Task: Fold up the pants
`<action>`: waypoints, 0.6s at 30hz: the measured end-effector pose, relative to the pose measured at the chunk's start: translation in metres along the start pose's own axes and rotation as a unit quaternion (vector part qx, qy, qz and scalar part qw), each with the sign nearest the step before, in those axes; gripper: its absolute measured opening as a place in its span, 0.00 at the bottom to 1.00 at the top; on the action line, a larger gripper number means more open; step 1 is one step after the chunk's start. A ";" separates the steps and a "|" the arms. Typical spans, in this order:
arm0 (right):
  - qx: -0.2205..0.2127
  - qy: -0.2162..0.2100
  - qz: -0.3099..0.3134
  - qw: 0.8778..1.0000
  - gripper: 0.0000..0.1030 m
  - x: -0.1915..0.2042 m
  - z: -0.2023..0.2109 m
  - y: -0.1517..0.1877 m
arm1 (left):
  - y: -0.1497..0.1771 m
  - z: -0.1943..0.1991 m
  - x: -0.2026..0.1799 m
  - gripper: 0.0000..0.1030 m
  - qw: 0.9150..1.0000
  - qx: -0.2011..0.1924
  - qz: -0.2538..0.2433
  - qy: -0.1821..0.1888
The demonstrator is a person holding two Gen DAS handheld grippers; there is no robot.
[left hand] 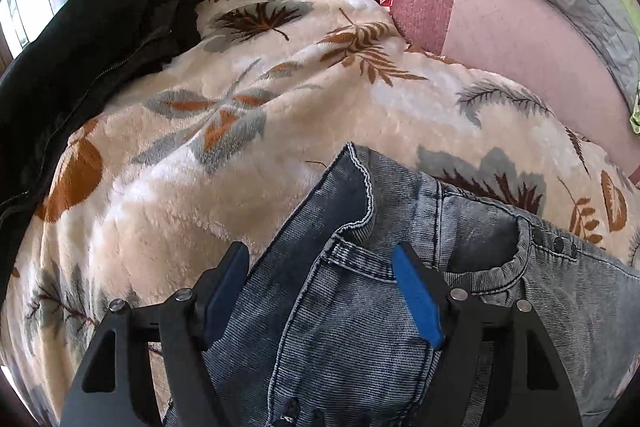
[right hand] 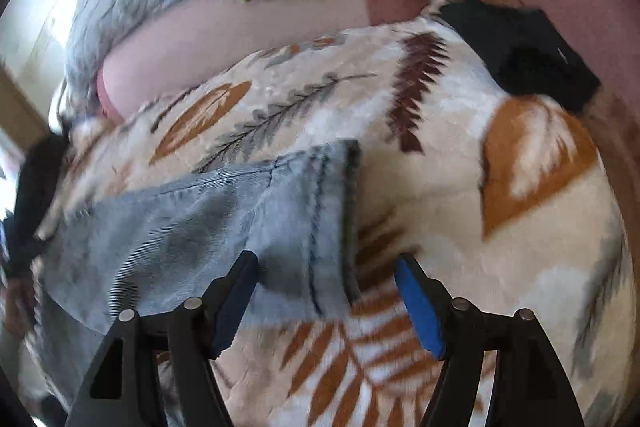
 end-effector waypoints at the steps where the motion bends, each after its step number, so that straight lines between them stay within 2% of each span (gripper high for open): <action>1: 0.027 0.001 0.001 1.000 0.39 0.003 -0.009 0.002 | 0.001 0.001 0.000 0.73 1.000 0.002 -0.001 -0.002; 2: 0.037 0.014 0.004 0.999 0.34 0.007 -0.010 0.003 | 0.002 0.000 -0.001 0.73 1.000 0.002 -0.002 -0.004; 3: 0.039 0.008 0.007 0.999 0.27 0.015 -0.003 0.003 | 0.001 0.000 -0.001 0.73 1.000 0.001 -0.005 -0.006; 4: 0.039 -0.025 -0.002 0.999 0.27 0.026 0.012 0.002 | 0.000 0.000 -0.001 0.73 1.000 0.000 -0.009 -0.008; 7: 0.031 -0.087 -0.044 0.995 0.27 0.040 0.061 -0.005 | 0.001 0.001 0.000 0.73 1.000 -0.001 -0.017 -0.011; 8: 0.034 -0.099 -0.066 0.992 0.31 0.035 0.067 -0.007 | 0.002 0.000 0.000 0.73 1.000 0.001 -0.016 -0.010; 9: 0.041 -0.076 -0.087 0.992 0.59 0.021 0.066 -0.008 | 0.002 0.000 0.000 0.73 1.000 0.002 -0.014 -0.009; 11: 0.095 0.020 -0.106 0.990 0.98 -0.010 0.044 0.009 | 0.004 0.000 0.000 0.73 1.000 0.005 -0.009 -0.007; 12: 0.134 0.050 -0.109 0.984 0.95 -0.025 0.030 0.023 | 0.004 0.000 0.000 0.73 1.000 0.006 -0.009 -0.005; 13: 0.150 0.058 -0.120 0.980 0.95 -0.036 0.022 0.035 | 0.004 0.001 -0.001 0.73 1.000 0.006 -0.011 -0.006; 14: 0.145 0.053 -0.131 0.979 0.95 -0.042 0.022 0.039 | 0.003 0.002 -0.001 0.73 1.000 0.004 -0.015 -0.007; 16: 0.088 0.037 -0.164 0.982 0.95 -0.054 0.038 0.031 | -0.002 0.005 -0.001 0.73 1.000 -0.002 -0.026 -0.018; 17: 0.050 0.021 -0.174 0.983 0.95 -0.056 0.048 0.021 | -0.006 0.006 0.000 0.73 0.999 -0.005 -0.028 -0.023; 18: 0.030 0.004 -0.177 0.984 0.95 -0.055 0.054 0.014 | -0.010 0.007 0.000 0.73 0.999 -0.008 -0.028 -0.025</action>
Point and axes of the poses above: each gripper's, at about its wrist camera, not at the fingertips, and z roughly against the way its jaws point, x to its left, y to its underside, the point moved 10 cm from there along -z, roughly the way its jaws point, and after that the axes turned 9 degrees about x, right-handed, at the moved point
